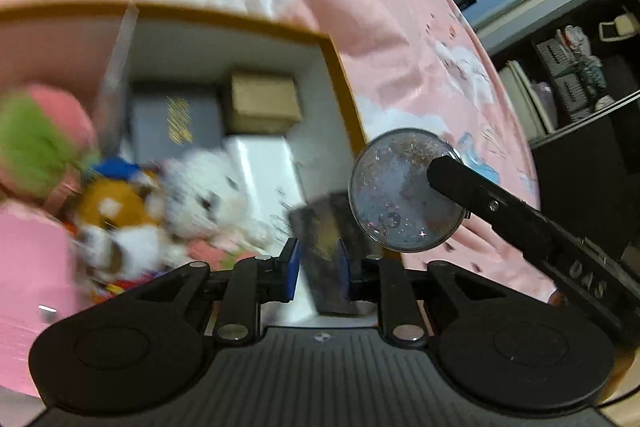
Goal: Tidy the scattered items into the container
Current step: 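Lower the card box and mirror into the box and open both grippers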
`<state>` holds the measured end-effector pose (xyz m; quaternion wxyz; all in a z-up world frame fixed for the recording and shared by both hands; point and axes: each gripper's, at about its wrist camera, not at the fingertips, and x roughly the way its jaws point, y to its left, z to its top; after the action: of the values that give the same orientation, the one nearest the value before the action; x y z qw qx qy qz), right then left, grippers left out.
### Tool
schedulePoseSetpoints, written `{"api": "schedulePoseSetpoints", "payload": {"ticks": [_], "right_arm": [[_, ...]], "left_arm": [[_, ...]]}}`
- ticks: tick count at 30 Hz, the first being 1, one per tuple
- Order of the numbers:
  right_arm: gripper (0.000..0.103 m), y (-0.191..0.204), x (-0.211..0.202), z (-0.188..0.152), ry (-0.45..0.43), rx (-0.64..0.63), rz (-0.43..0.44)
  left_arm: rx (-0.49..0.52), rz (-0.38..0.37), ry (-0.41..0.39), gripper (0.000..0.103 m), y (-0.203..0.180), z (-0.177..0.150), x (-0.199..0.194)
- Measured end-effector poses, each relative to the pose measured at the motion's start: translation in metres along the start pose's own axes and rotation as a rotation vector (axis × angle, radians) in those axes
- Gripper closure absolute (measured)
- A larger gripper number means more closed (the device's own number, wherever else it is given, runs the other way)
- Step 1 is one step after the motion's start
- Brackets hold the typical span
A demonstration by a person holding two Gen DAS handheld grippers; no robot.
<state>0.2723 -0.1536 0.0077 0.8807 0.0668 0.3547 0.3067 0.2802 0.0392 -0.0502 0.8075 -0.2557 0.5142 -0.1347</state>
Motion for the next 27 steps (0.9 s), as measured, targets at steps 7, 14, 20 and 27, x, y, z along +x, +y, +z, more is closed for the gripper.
{"api": "schedulePoseSetpoints", "payload": {"ticks": [7, 14, 20, 27], "right_arm": [[0.088, 0.012, 0.035, 0.011, 0.043, 0.064, 0.071], [0.088, 0.03, 0.089, 0.02, 0.108, 0.125, 0.106], [0.088, 0.039, 0.133, 0.021, 0.161, 0.151, 0.086], [0.088, 0.041, 0.156, 0.018, 0.186, 0.136, 0.071]], "left_arm": [[0.095, 0.208, -0.105, 0.079, 0.01, -0.001, -0.036], [0.059, 0.303, -0.143, 0.079, 0.033, -0.006, -0.045], [0.018, 0.348, -0.175, 0.079, 0.046, -0.014, -0.052], [-0.004, 0.391, -0.187, 0.079, 0.048, -0.022, -0.048]]}}
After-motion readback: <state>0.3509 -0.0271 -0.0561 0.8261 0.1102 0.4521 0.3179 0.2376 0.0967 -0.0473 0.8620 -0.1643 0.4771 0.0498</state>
